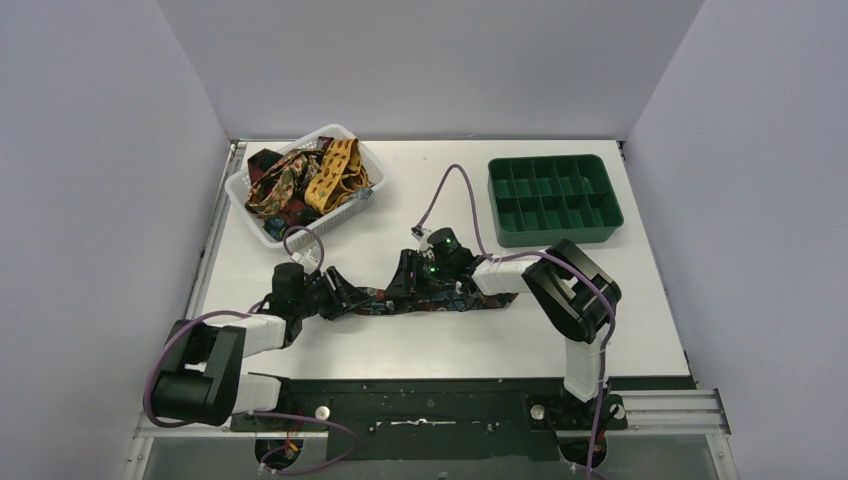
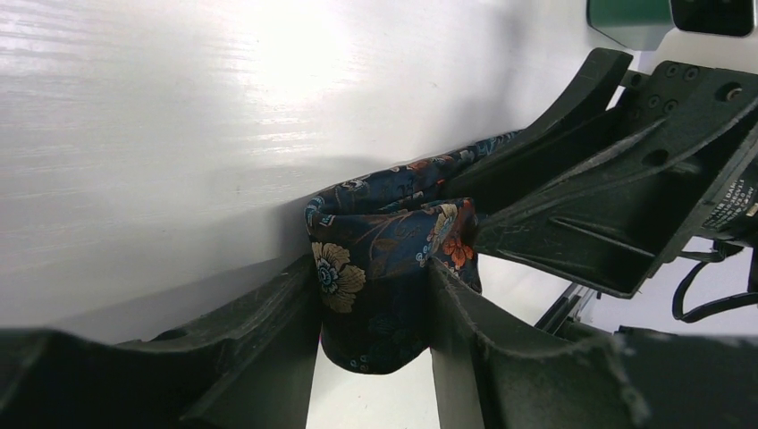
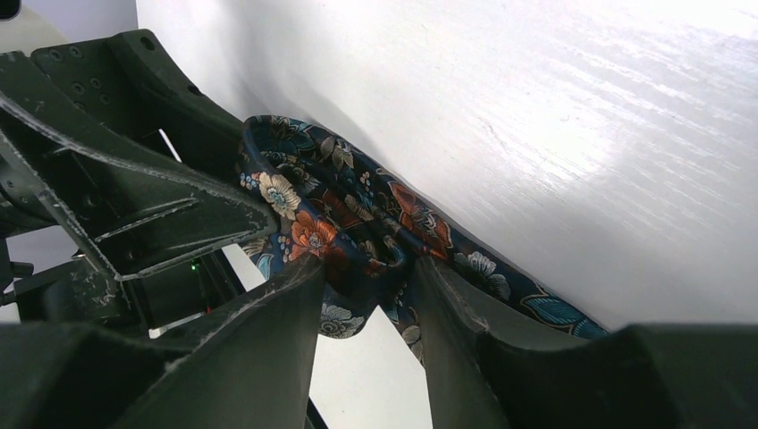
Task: Roll the ties
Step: Roll the tie at the center of the board.
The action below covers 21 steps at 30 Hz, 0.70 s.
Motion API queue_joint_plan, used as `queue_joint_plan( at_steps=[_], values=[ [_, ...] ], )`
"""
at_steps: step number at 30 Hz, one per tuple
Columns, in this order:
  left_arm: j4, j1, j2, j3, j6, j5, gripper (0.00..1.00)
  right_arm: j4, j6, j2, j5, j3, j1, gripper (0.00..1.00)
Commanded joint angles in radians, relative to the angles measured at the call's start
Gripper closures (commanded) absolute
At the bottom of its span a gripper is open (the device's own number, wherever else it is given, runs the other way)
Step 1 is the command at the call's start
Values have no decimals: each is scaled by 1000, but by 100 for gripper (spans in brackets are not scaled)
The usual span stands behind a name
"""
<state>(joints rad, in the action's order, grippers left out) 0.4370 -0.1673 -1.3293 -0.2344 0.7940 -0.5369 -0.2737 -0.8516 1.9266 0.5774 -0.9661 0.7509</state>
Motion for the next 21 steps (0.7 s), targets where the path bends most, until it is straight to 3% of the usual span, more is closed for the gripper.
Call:
queue_joint_plan(
  at_steps=[1, 9, 16, 21],
  values=[
    [-51, -4, 22, -18, -6, 60, 58, -38, 26, -64, 14, -5, -10, 54],
    [-114, -14, 73, -38, -2, 89, 59, 45, 151, -185, -68, 11, -63, 43],
    [-194, -18, 150, -55, 9, 145, 59, 250, 375, -195, -253, -24, -80, 45],
    [-222, -20, 186, -61, 21, 173, 59, 271, 409, -196, -257, -3, -81, 48]
  ],
)
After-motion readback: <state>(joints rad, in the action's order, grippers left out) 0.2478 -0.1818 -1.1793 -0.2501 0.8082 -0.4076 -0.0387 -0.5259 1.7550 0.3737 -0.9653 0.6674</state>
